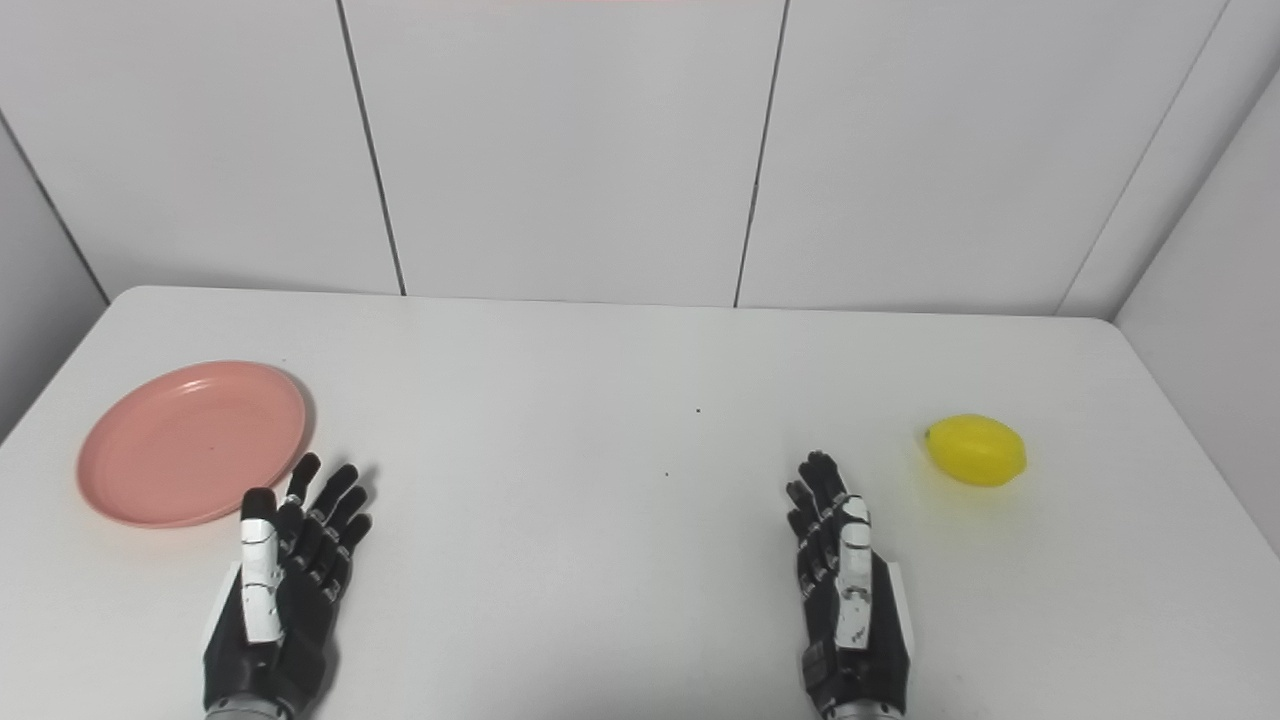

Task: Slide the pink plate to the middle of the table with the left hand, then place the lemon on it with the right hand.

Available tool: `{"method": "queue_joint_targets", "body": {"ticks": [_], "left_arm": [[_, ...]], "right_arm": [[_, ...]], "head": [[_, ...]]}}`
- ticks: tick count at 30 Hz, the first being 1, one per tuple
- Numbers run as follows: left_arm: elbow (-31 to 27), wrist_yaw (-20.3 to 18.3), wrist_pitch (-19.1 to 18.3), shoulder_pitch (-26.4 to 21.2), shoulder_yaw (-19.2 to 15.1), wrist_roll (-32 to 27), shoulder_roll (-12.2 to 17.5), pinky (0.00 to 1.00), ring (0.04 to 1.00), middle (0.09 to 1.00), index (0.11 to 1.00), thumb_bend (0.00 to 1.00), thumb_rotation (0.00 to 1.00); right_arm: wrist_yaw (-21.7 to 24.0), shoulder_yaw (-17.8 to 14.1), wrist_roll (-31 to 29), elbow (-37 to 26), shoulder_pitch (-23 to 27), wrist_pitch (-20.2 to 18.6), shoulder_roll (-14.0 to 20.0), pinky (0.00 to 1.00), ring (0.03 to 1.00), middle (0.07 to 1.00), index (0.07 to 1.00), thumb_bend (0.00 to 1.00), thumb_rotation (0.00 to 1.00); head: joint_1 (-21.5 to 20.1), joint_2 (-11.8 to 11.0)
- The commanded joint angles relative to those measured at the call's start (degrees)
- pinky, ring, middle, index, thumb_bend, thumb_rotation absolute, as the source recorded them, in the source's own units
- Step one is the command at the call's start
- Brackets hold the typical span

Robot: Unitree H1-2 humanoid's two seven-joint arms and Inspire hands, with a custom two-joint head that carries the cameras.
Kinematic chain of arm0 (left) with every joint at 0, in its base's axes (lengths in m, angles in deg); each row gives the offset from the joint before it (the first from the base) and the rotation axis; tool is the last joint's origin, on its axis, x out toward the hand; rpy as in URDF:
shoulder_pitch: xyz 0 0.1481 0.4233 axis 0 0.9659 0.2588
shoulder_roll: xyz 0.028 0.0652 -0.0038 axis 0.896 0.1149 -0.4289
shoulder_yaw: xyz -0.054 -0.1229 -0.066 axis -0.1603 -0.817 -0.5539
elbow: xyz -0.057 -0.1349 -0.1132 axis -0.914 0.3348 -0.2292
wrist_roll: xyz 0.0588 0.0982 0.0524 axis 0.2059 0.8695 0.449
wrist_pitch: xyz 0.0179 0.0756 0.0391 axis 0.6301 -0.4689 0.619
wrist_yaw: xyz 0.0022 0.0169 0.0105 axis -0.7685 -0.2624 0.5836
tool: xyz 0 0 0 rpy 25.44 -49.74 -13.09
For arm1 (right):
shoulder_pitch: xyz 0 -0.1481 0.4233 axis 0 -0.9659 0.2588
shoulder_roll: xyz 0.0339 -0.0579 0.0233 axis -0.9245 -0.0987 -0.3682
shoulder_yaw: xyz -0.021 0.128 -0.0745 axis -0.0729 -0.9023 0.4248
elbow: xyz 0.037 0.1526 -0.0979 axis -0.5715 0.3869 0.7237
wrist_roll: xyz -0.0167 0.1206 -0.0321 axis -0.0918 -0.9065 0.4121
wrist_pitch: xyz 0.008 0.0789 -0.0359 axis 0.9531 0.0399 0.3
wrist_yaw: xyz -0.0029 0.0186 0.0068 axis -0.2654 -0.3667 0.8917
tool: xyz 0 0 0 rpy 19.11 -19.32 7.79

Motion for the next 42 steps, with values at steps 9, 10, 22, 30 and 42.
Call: {"method": "queue_joint_targets", "body": {"ticks": [9,10,22,30,42], "left_arm": [[-0.1,-0.4,1.5,1.6,-0.1,0.3,0.8,1.0,0.952,0.933,0.984,0.73,0.98],[-0.1,-0.4,1.6,1.6,-0.1,0.2,0.8,1.0,0.954,0.934,0.984,0.74,0.97],[0.2,-0.2,1.9,1.5,-0.1,0.1,0.3,1.0,0.951,0.934,0.981,0.74,0.96],[2.1,0.2,4.4,1.2,1.2,1.6,-1.0,1.0,0.946,0.926,0.987,0.71,0.96],[5.1,1.2,8.6,1.4,3.4,2.8,-2.8,0.97,0.932,0.91,0.973,0.74,0.91]], "right_arm": [[0.0,-0.6,0.0,1.7,0.0,1.4,0.3,1.0,0.947,0.939,0.909,0.67,0.98],[0.1,-0.6,-0.1,1.7,0.0,1.4,0.4,1.0,0.946,0.939,0.91,0.67,0.98],[0.4,-0.6,-1.4,1.5,0.0,0.1,0.8,1.0,0.945,0.939,0.912,0.67,0.97],[1.1,-1.4,-2.6,3.3,0.6,0.6,2.3,1.0,0.947,0.945,0.918,0.68,0.98],[3.2,-3.0,-5.7,5.9,0.6,1.6,4.7,1.0,0.945,0.951,0.924,0.69,0.95]], "head": [[0.1,-0.5],[0.1,-0.5],[0.5,-0.6],[5.8,-2.8],[10.1,-5.2]]}}
